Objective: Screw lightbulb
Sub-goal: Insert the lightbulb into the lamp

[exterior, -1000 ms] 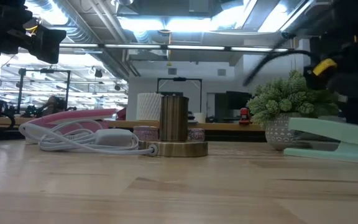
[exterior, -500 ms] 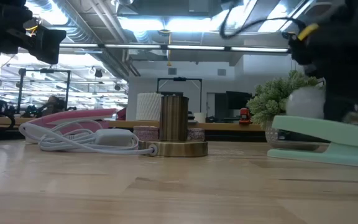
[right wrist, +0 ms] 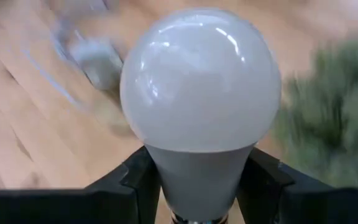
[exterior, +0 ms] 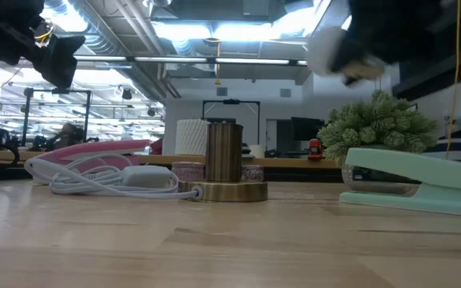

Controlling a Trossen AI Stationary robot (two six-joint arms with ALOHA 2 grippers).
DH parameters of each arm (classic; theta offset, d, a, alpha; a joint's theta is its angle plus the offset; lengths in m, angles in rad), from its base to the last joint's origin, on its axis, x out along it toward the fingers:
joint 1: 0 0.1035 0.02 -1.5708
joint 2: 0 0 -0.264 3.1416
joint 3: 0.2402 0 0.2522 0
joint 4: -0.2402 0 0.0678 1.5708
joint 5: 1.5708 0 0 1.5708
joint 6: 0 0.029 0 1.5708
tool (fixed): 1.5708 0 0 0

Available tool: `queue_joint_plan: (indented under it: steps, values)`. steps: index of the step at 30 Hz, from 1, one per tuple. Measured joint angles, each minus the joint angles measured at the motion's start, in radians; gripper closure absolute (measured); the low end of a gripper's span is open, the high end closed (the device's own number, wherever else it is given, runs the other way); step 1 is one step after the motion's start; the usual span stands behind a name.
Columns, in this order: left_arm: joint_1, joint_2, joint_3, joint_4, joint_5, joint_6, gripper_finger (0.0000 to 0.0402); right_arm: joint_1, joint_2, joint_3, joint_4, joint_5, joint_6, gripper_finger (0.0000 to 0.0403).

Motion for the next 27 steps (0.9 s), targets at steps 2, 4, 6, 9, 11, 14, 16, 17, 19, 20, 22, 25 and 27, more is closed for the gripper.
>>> queue_joint_plan:
  steps: [2,4,6,9,11,14,16,17,19,20,22,25,27]
  values:
    - [0.000,0.000,0.000,0.042,0.000,-0.046,0.0133,0.000,0.000,0.001,0.082,0.102,-0.062,0.0231]
    - [0.000,0.000,0.000,0.098,0.000,-0.071,0.0133,0.000,0.000,0.001,0.161,0.208,-0.131,0.0229]
    - [0.000,0.000,0.000,0.155,0.000,-0.093,0.0133,0.000,0.000,0.001,0.232,0.294,-0.207,0.0231]
    - [0.000,0.000,0.000,0.244,0.000,-0.130,0.0133,0.000,0.000,0.001,0.316,0.380,-0.307,0.0233]
    - [0.000,0.000,0.000,0.286,0.000,-0.143,0.0133,0.000,0.003,0.001,0.353,0.405,-0.355,0.0233]
    - [0.000,0.000,0.000,0.331,0.000,-0.148,0.0133,0.000,0.023,0.002,0.403,0.439,-0.399,0.0233]
    - [0.000,0.000,0.000,0.351,-0.006,-0.175,0.0133,0.000,0.042,0.002,0.424,0.445,-0.401,0.0234]
    - [0.000,0.000,0.000,0.360,-0.013,-0.187,0.0133,0.000,0.056,0.002,0.441,0.447,-0.402,0.0234]
    - [0.000,0.000,0.000,0.365,-0.028,-0.203,0.0133,0.000,0.087,0.002,0.475,0.457,-0.402,0.0234]
    - [0.000,0.001,0.000,0.364,-0.036,-0.208,0.0133,0.000,0.105,0.002,0.500,0.467,-0.403,0.0234]
    - [0.000,0.009,0.000,0.363,-0.076,-0.236,0.0133,0.000,0.144,0.002,0.555,0.484,-0.404,0.0234]
    - [0.000,0.043,0.000,0.363,-0.129,-0.286,0.0133,0.000,0.197,0.002,0.653,0.498,-0.432,0.0234]
    - [0.000,0.082,0.000,0.362,-0.156,-0.312,0.0133,-0.001,0.229,0.001,0.723,0.502,-0.466,0.0234]
